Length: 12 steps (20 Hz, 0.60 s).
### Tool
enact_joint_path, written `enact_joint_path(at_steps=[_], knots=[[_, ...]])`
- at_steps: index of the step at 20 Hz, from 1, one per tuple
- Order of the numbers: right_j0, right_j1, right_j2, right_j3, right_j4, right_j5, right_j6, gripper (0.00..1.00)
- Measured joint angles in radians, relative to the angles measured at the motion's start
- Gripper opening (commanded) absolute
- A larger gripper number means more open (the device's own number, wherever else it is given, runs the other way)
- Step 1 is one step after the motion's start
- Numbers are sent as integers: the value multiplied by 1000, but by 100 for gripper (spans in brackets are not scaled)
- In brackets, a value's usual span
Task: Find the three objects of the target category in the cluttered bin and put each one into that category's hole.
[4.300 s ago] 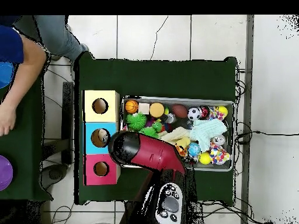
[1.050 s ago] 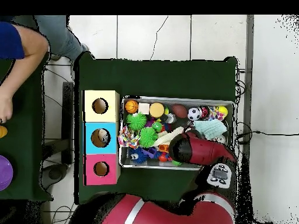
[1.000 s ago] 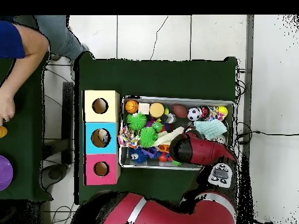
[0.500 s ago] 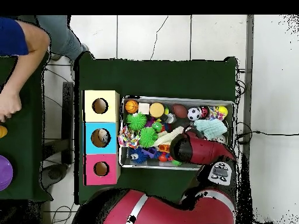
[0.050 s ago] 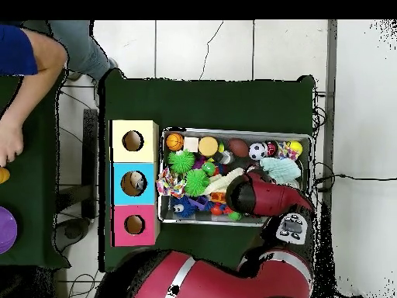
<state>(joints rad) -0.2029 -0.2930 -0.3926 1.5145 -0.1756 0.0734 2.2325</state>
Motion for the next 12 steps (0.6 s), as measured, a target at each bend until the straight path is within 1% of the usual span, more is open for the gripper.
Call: enact_joint_path(at_steps=[3, 8, 12], knots=[[6, -4, 0, 2, 2, 1, 0, 0], [33, -48, -1, 18, 1, 26, 0, 0], [96, -116, -17, 20, 1, 117, 0, 0]])
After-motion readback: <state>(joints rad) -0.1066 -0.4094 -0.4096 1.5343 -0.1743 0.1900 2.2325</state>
